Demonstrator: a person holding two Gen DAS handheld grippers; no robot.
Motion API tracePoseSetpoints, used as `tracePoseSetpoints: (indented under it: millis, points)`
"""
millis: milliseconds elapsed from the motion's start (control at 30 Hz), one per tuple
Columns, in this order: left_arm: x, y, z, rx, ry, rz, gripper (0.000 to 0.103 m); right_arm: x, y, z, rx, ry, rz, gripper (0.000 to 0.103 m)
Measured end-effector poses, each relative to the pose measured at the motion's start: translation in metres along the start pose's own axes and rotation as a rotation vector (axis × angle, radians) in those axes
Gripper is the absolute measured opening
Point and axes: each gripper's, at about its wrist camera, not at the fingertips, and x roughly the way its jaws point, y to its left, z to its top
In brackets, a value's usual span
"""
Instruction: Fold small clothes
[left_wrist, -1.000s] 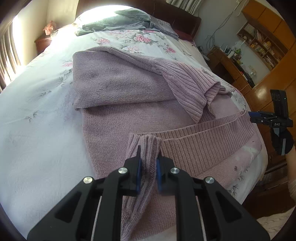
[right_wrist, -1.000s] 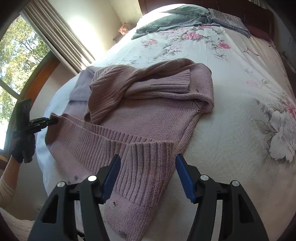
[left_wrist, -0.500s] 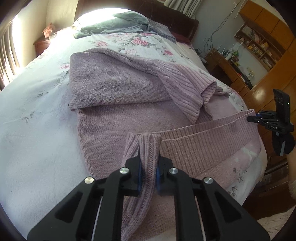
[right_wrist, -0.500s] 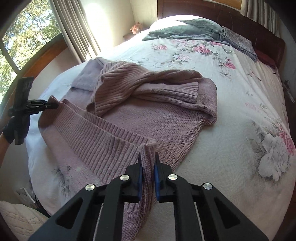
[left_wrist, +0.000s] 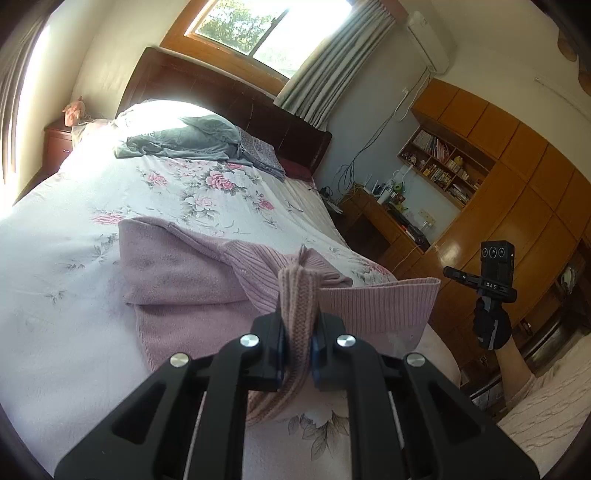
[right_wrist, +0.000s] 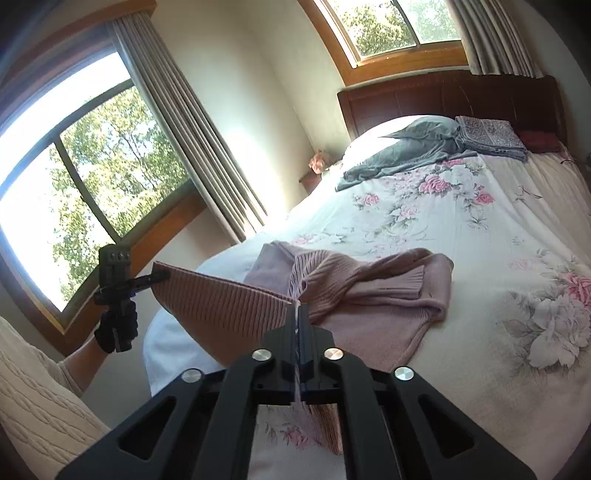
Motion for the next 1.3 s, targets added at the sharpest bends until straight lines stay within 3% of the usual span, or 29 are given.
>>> tracePoseSetpoints:
  millis: [100,200,333,433,533,600,667,733,800,867,900,933,967,1200,1300]
  points:
    - [0.016,0.005,0.023,0.013,-0.001,0.0,0.009,-0.003,-0.017,0.029,0.023,-0.045,-0.02,0.0]
    - [0.05,0.015,0.032,0.028,0.069,0.047,0.009,0.026,-0.038,0.038,0.047,0.031,-0.06,0.004]
    - [0.091,0.047,0.016,-0.031,0.179,0.111,0.009,0.091,-0.069,0.008,0.067,0.275,-0.184,0.026]
    - [0.109,0.074,-0.006,-0.105,0.24,0.167,0.009,0.132,-0.093,-0.028,0.11,0.413,-0.203,0.031]
    - [0.113,0.092,-0.022,-0.167,0.274,0.192,0.01,0.154,-0.105,-0.05,0.145,0.461,-0.198,0.034]
    - [0.114,0.098,-0.027,-0.178,0.286,0.207,0.016,0.158,-0.105,-0.054,0.138,0.453,-0.181,0.035]
    - [0.115,0.099,-0.031,-0.176,0.299,0.23,0.026,0.162,-0.094,-0.055,0.076,0.467,-0.211,0.027]
    - [0.119,0.1,-0.034,-0.171,0.319,0.239,0.029,0.163,-0.083,-0.054,0.011,0.48,-0.243,0.019]
    - [0.125,0.101,-0.038,-0.161,0.346,0.276,0.036,0.16,-0.071,-0.053,-0.048,0.474,-0.259,0.017]
    - [0.129,0.102,-0.042,-0.147,0.36,0.297,0.034,0.152,-0.063,-0.05,-0.059,0.451,-0.252,0.015]
    - [0.129,0.102,-0.044,-0.145,0.359,0.291,0.018,0.145,-0.061,-0.047,-0.039,0.425,-0.23,0.013]
    - [0.128,0.102,-0.045,-0.157,0.361,0.264,0.009,0.137,-0.06,-0.043,-0.011,0.396,-0.203,0.006]
    - [0.125,0.101,-0.047,-0.169,0.347,0.243,0.009,0.128,-0.059,-0.04,0.019,0.364,-0.174,0.006]
    - [0.067,0.065,-0.045,-0.154,0.154,0.088,0.008,0.068,-0.028,-0.028,0.049,0.189,-0.037,0.006]
    - [0.035,0.048,-0.039,-0.133,0.058,0.065,0.008,0.049,-0.018,-0.024,0.059,0.123,-0.011,0.006]
